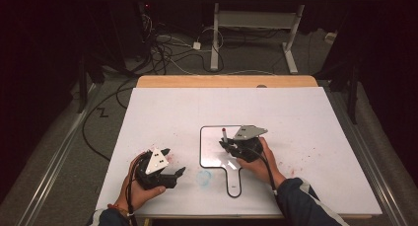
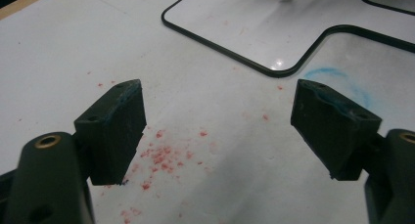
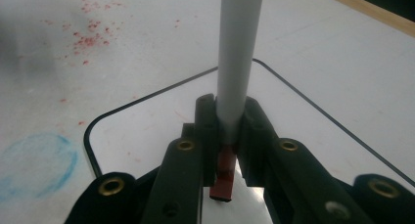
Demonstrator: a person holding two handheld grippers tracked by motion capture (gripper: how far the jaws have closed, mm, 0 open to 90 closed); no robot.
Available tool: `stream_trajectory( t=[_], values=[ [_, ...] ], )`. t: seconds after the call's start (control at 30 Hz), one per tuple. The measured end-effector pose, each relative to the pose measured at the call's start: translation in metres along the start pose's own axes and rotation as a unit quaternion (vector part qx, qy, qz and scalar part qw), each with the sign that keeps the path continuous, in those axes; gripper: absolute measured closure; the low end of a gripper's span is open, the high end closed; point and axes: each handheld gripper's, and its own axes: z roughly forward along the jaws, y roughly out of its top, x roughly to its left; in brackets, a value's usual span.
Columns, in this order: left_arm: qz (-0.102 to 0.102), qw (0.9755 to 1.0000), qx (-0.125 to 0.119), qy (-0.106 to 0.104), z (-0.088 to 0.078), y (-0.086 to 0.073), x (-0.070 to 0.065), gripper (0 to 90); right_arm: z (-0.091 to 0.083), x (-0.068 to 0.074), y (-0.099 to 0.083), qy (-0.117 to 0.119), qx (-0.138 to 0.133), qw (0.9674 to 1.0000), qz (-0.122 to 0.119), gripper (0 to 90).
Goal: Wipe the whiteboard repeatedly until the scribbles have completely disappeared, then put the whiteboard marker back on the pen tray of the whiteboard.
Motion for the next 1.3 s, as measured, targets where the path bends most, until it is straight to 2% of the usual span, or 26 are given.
stream_trajectory(
  t=[0.07, 0.13, 0.27, 0.37, 0.47, 0.53, 0.57, 0.7, 0.83, 0.9, 1.0, 1.13, 1.23, 1.3],
  values=[
    [0.0, 1.0, 0.003, 0.002, 0.001, -0.001, 0.001, 20.0, -0.016, -0.005, 0.0, 0.002, -0.019, 0.9997, 0.016, 81.7],
    [0.0, 1.0, 0.006, 0.003, 0.001, -0.001, 0.0, 20.0, -0.032, -0.01, -0.001, -0.005, -0.031, 0.9993, 0.021, 81.6],
    [0.005, 0.9999, 0.008, 0.006, 0.0, -0.001, -0.001, 20.0, -0.066, -0.018, -0.003, -0.009, -0.041, 0.9979, 0.048, 81.6],
    [0.006, 0.9999, 0.01, 0.009, 0.001, -0.001, -0.001, 20.0, -0.088, -0.023, -0.009, -0.027, -0.032, 0.9968, 0.069, 81.5],
    [0.003, 0.9999, 0.006, 0.012, -0.001, -0.002, -0.001, 20.0, -0.105, -0.027, -0.018, -0.033, -0.012, 0.9956, 0.087, 81.5],
    [0.001, 0.9999, 0.002, 0.012, -0.002, -0.001, -0.001, 20.0, -0.112, -0.031, -0.024, -0.021, 0.007, 0.9942, 0.106, 81.5],
    [0.001, 0.9999, 0.003, 0.014, -0.001, -0.001, 0.0, 20.0, -0.114, -0.031, -0.027, -0.024, 0.012, 0.9931, 0.115, 81.5],
    [0.002, 0.9999, 0.01, 0.014, 0.0, -0.003, 0.0, 20.0, -0.114, -0.035, -0.036, -0.011, 0.04, 0.9898, 0.136, 81.4],
    [0.005, 0.9998, 0.01, 0.014, 0.0, -0.001, -0.002, 20.0, -0.106, -0.042, -0.046, 0.0, 0.064, 0.9835, 0.169, 81.3],
    [0.012, 0.9998, 0.01, 0.011, 0.001, 0.0, -0.004, 20.0, -0.102, -0.045, -0.051, 0.014, 0.08, 0.9798, 0.183, 81.2],
    [0.017, 0.9997, 0.014, 0.008, 0.002, 0.001, -0.006, 20.0, -0.097, -0.048, -0.057, 0.018, 0.087, 0.9768, 0.195, 80.7],
    [0.022, 0.9996, 0.017, 0.003, 0.003, 0.001, -0.008, 20.0, -0.091, -0.049, -0.056, 0.022, 0.08, 0.9757, 0.203, 81.1],
    [0.021, 0.9997, 0.015, 0.002, 0.002, 0.001, -0.008, 19.9, -0.084, -0.048, -0.055, 0.016, 0.082, 0.9774, 0.194, 81.0],
    [0.02, 0.9996, 0.017, 0.002, 0.003, 0.001, -0.008, 19.9, -0.08, -0.048, -0.055, 0.012, 0.087, 0.9768, 0.195, 81.0]
  ],
)
